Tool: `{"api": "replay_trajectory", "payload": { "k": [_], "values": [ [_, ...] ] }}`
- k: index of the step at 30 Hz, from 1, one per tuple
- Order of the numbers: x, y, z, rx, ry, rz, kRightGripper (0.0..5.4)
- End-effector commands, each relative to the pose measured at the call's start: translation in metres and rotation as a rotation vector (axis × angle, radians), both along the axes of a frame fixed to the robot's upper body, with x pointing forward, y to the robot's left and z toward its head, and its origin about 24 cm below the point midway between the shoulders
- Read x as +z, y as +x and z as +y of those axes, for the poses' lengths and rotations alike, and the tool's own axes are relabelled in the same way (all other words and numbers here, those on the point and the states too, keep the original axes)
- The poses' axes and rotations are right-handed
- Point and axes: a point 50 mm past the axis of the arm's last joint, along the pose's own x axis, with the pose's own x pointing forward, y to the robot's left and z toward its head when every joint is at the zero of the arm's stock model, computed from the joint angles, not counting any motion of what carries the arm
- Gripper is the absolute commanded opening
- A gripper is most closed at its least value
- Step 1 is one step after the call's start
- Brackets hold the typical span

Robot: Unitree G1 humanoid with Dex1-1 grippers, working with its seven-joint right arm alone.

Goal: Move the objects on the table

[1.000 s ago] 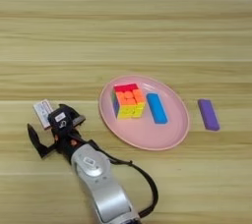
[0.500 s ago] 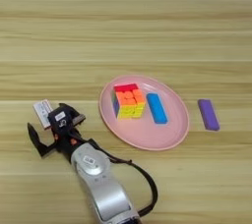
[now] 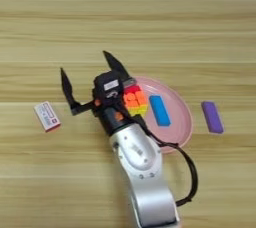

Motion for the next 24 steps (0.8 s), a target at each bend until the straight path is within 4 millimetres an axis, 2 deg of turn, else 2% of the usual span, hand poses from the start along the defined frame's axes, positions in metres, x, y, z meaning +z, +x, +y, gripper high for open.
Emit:
{"api": "replay_trajectory", "payload": {
  "k": [1,6,10,17,20,24],
  "values": [
    [0.024,0.002,-0.033,-0.112,0.027,-0.110,5.38],
    [0.032,-0.001,-0.069,-0.240,0.039,-0.132,5.38],
    [0.028,-0.001,-0.090,-0.347,0.089,-0.128,5.38],
    [0.018,0.002,-0.091,-0.355,0.099,-0.089,5.38],
    [0.020,0.003,-0.092,-0.385,0.079,-0.148,5.38],
    [0.013,0.006,-0.088,-0.361,0.094,-0.171,5.38]
  ]
}}
